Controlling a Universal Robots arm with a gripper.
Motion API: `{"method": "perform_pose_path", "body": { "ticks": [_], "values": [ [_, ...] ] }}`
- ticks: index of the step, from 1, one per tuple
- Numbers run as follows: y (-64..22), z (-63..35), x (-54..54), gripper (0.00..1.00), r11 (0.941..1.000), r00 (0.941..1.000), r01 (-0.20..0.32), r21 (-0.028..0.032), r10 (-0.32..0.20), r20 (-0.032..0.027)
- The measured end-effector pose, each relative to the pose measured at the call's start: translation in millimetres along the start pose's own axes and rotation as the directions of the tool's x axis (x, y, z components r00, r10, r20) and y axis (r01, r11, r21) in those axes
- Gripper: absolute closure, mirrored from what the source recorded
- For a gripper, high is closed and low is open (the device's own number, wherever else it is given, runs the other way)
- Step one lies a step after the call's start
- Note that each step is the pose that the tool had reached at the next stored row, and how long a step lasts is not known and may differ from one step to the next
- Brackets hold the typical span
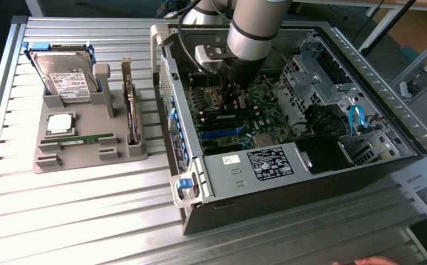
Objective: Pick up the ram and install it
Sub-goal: 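Press down the ram until it locks into place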
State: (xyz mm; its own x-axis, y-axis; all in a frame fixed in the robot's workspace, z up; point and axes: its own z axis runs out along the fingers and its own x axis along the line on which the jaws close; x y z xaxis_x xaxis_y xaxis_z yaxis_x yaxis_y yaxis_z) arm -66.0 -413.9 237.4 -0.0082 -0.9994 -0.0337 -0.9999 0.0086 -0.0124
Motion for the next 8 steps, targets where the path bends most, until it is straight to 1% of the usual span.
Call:
{"method": "perform_pose_path", "body": {
  "ticks": [8],
  "values": [
    [0.0,0.7,0.0,0.9,1.0,1.0,0.0,0.0,0.0,0.0001]
  ]
}}
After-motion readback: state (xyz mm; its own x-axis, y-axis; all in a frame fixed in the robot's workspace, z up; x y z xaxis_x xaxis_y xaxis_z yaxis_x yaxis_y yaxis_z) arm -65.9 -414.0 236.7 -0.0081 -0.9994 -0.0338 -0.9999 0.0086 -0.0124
